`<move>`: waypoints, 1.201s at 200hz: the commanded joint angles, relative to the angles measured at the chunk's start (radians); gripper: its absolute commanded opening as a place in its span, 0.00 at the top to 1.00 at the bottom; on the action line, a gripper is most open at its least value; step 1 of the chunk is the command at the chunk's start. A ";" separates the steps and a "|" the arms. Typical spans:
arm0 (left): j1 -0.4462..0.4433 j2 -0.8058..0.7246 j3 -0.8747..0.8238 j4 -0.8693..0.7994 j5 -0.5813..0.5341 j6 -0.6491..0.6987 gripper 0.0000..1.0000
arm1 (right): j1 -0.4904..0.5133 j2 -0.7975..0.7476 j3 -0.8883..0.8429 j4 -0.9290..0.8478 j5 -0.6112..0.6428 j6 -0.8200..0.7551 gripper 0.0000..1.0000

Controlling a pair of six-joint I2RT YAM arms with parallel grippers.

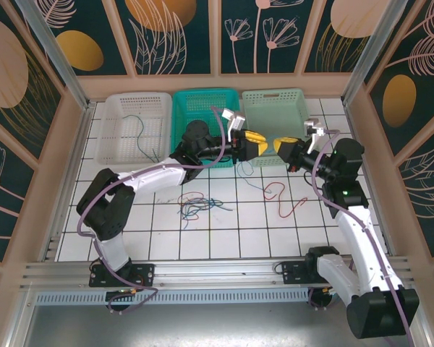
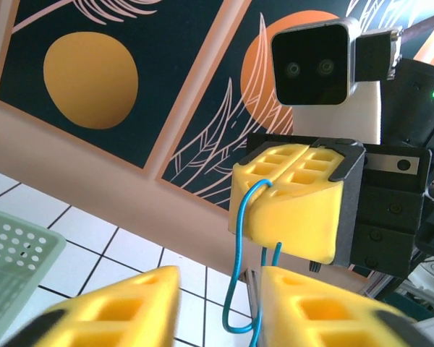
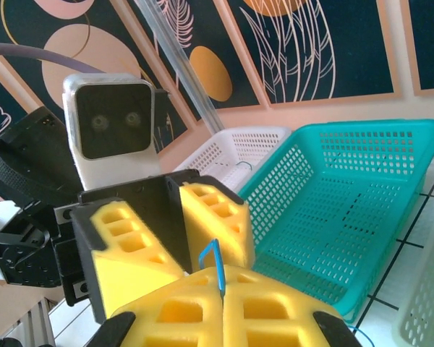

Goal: Untangle the cables

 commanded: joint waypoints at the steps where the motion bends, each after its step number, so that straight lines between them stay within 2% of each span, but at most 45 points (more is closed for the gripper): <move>1: 0.000 0.014 0.037 0.025 0.020 0.010 0.77 | 0.014 0.003 0.042 0.038 0.005 0.005 1.00; 38: 0.001 0.009 0.046 -0.038 0.002 0.050 1.00 | 0.019 0.001 0.048 -0.008 0.018 -0.021 1.00; 84: 0.000 0.002 0.076 -0.243 -0.107 0.172 1.00 | 0.018 -0.033 0.058 -0.084 0.068 -0.055 1.00; 120: -0.003 -0.008 0.100 -0.451 -0.277 0.331 1.00 | 0.018 -0.027 0.073 -0.114 0.071 -0.047 1.00; 157: -0.043 -0.007 0.138 -0.634 -0.511 0.518 1.00 | 0.018 -0.003 0.085 -0.100 0.040 -0.005 1.00; 205: -0.062 -0.033 0.120 -0.675 -0.780 0.596 1.00 | 0.018 0.015 0.144 -0.229 0.040 -0.062 1.00; 240: -0.061 -0.113 0.042 -0.580 -1.001 0.577 1.00 | 0.016 0.015 0.158 -0.348 0.088 -0.125 1.00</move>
